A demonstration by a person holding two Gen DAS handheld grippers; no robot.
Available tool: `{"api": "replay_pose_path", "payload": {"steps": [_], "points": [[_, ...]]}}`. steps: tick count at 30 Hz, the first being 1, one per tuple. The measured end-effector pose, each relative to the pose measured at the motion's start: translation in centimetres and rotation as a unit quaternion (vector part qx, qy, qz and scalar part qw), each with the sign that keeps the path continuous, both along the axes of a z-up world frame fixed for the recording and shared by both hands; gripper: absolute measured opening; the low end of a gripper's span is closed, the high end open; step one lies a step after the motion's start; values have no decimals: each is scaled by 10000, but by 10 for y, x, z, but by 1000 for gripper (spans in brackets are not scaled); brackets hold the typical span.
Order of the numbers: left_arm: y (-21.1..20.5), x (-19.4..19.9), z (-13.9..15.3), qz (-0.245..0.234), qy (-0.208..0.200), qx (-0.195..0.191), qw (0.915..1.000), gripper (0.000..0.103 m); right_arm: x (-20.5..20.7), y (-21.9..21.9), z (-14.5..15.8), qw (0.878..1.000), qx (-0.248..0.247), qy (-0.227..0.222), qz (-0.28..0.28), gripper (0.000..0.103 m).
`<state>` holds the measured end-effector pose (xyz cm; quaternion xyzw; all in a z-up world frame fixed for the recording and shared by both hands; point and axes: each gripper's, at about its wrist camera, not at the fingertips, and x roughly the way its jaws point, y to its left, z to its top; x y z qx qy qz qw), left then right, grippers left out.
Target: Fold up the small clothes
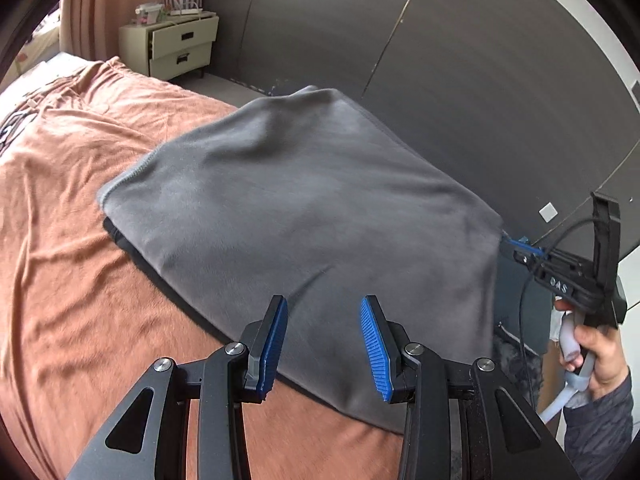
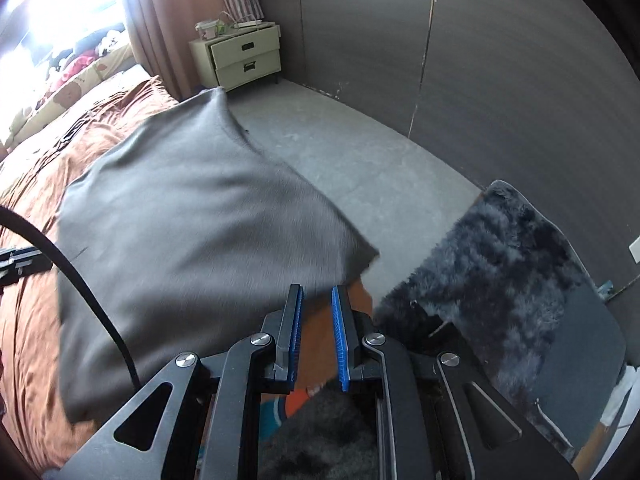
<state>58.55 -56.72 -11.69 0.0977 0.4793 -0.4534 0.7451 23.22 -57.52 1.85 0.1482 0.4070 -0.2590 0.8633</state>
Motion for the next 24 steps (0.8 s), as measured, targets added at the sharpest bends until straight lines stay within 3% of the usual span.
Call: {"api": "replay_pose_path", "payload": {"steps": [2, 6, 7, 8, 10, 12, 13, 17, 24], "points": [[7, -10, 13, 11, -65, -22, 10000, 40, -12, 12, 10, 10000, -46, -51, -24, 46], [25, -28, 35, 73, -231, -59, 9997, 46, -50, 47, 34, 9995, -122, -298, 7, 62], [31, -33, 41, 83, -255, -75, 9996, 54, -56, 56, 41, 9993, -142, -347, 18, 79], [37, -37, 47, 104, -303, -84, 9995, 60, -65, 64, 43, 9991, -165, -378, 19, 85], [52, -47, 60, 155, -477, -164, 9986, 94, -79, 88, 55, 9984, -350, -441, -13, 85], [70, -60, 77, 241, -752, -301, 9964, 103, -91, 107, 65, 9979, -349, -540, -8, 93], [77, -64, 82, 260, -802, -333, 9959, 103, -95, 113, 68, 9978, -326, -580, 5, 103], [109, -74, 102, 303, -750, -382, 9960, 103, -108, 149, 85, 9967, -537, -613, -20, 103], [167, -94, 129, 476, -1058, -502, 9920, 103, -122, 205, 105, 9931, -832, -816, 111, 103]]}}
